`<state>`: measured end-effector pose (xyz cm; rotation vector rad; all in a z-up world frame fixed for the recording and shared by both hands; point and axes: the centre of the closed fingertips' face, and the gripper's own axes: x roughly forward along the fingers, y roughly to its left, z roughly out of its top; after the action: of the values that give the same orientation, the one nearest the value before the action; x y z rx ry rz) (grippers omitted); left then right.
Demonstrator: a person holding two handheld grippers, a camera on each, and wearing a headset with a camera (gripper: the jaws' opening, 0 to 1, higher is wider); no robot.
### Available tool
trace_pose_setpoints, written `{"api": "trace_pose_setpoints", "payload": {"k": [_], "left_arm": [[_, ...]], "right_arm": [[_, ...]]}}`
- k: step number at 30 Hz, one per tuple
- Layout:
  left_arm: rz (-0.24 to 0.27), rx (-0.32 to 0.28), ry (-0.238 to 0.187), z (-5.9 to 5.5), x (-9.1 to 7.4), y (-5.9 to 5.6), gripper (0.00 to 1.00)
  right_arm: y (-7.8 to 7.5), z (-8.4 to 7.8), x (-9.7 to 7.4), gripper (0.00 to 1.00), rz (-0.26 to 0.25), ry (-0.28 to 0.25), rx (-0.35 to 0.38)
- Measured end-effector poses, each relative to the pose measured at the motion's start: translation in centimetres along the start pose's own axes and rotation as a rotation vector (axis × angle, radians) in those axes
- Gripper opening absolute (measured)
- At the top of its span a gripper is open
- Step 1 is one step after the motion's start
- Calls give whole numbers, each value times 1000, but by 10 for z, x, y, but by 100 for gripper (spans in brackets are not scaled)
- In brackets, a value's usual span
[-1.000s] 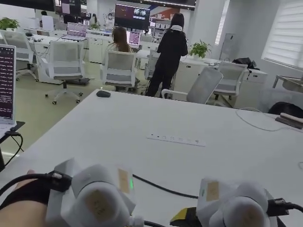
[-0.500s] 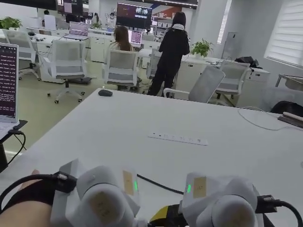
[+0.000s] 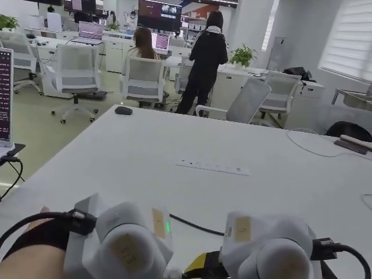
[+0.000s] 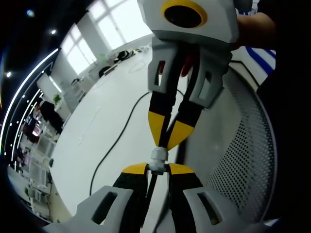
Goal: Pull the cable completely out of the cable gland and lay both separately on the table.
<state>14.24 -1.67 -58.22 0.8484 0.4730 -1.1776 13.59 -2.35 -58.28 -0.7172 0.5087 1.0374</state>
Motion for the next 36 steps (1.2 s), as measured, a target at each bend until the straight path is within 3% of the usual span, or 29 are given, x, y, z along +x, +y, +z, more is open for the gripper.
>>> {"api": "trace_pose_setpoints", "payload": {"k": [9, 12, 19, 29, 36], "left_arm": [[0, -36, -35, 3, 3, 2, 16], [12, -34, -16, -4, 3, 6, 16], [23, -57, -20, -10, 0, 11, 16], [41, -61, -31, -7, -3, 16, 16], [49, -55, -34, -6, -7, 18, 16]], "right_arm": [[-5, -3, -2, 4, -10, -9, 30], [-8, -12, -4, 4, -19, 22, 41], [-16, -34, -11, 4, -44, 69, 76], [-22, -56, -17, 3, -69, 142, 102], [-19, -64, -16, 4, -52, 151, 111]]}}
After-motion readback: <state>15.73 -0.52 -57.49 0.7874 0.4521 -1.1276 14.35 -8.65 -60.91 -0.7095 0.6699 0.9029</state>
